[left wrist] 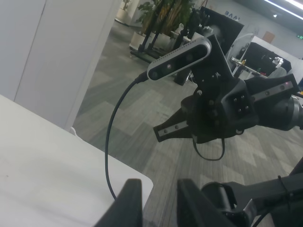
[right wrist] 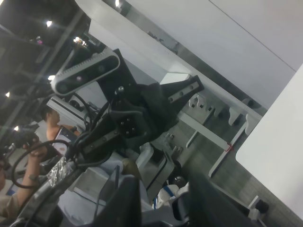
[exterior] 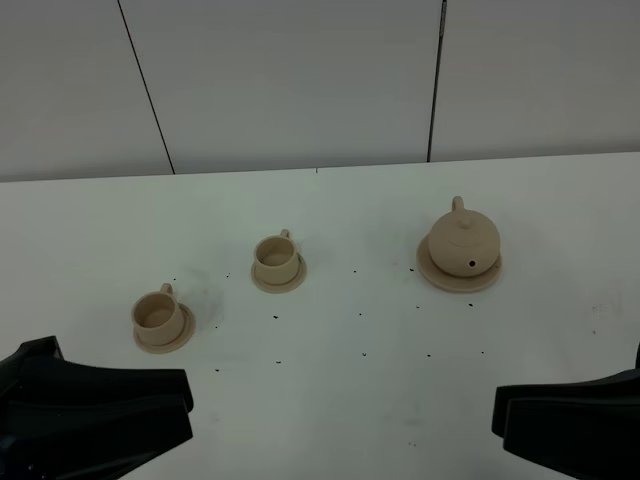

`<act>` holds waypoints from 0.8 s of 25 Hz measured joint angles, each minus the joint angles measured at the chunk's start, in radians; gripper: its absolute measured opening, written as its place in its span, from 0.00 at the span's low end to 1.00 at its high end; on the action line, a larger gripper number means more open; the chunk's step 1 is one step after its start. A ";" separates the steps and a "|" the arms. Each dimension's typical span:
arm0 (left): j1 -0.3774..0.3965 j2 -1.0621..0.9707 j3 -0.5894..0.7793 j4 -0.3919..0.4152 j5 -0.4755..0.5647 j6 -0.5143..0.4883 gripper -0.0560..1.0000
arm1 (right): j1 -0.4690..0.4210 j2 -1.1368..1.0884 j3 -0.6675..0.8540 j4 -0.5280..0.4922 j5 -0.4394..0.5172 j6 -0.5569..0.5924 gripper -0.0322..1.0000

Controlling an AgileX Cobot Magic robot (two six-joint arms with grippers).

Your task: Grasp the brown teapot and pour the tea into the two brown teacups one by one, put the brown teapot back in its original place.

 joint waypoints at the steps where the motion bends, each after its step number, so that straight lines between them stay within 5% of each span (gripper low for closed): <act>1: 0.000 0.000 0.000 0.000 0.000 0.000 0.29 | 0.000 0.001 0.000 0.000 0.000 0.000 0.27; 20: 0.000 0.000 0.000 0.003 0.000 0.000 0.29 | 0.000 0.001 0.000 0.000 0.001 0.000 0.27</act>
